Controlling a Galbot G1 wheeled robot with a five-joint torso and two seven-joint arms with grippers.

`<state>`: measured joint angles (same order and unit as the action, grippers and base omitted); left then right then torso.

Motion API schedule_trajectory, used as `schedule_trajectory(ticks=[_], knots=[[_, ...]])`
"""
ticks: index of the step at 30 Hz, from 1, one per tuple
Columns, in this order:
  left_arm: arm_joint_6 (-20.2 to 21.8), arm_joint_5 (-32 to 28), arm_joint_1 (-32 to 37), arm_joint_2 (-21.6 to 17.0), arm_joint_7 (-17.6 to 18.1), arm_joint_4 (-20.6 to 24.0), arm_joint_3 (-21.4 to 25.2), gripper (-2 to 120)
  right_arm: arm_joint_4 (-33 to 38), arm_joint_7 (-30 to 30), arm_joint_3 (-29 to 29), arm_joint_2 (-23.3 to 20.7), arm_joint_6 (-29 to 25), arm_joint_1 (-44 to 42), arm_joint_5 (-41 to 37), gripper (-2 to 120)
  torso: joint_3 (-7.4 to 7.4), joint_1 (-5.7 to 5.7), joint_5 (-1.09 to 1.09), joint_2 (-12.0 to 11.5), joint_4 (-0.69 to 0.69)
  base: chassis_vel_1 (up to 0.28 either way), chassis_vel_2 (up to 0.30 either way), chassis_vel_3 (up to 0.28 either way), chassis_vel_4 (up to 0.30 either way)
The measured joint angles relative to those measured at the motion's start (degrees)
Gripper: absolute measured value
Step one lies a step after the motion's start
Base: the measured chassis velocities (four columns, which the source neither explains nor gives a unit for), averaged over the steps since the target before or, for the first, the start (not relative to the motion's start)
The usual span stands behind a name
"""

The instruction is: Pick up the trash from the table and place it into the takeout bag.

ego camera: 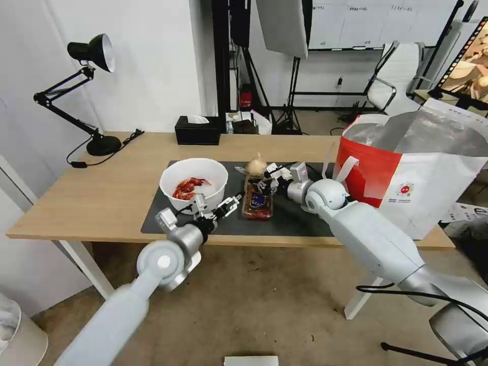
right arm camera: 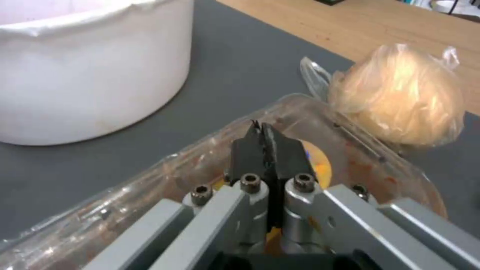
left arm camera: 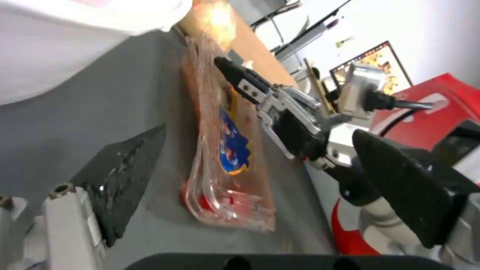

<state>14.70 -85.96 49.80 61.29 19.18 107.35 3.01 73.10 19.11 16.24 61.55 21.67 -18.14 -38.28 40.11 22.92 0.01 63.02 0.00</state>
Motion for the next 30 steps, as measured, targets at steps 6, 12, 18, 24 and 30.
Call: schedule_trajectory(ticks=[6, 12, 18, 24, 30], knots=[[1.6, -0.09, -2.25, 0.85, 0.8, -2.42, -1.37, 100, 0.41, -0.11, -0.12, -0.24, 0.0, -0.17, 0.01, 0, 0.0, 0.0, 0.0, 0.0, 0.0, 0.0, 0.0, 0.0, 0.0], [2.71, -0.09, -5.56, 2.79, 2.15, -6.08, -3.84, 100, 0.58, -0.16, -0.36, -0.46, 0.0, -0.64, 0.0, 0, 0.0, 0.0, 0.0, 0.0, 0.0, 0.0, 0.0, 0.0, 0.0], [2.85, 0.11, -7.9, 4.09, 2.89, -9.66, -5.71, 100, 1.11, -0.23, -0.98, -0.58, 0.0, -1.55, 0.0, 0, 0.0, 0.0, 0.0, 0.0, 0.0, 0.0, 0.0, 0.0, 0.0], [3.21, 0.17, -8.4, 4.38, 3.28, -10.52, -6.44, 95, 1.71, -0.53, -1.27, -1.02, -0.08, -2.03, -0.04, 0, -0.01, -0.01, 0.0, 0.0, 0.0, 0.0, 0.0, 0.0, 0.0], [3.33, 0.15, -8.24, 4.37, 3.65, -10.52, -6.59, 77, 2.36, -1.06, -1.31, -1.47, -0.08, -2.15, -0.24, 0, -0.01, -0.01, 0.0, 0.01, 0.0, 0.0, 0.0, 0.0, 0.0]])
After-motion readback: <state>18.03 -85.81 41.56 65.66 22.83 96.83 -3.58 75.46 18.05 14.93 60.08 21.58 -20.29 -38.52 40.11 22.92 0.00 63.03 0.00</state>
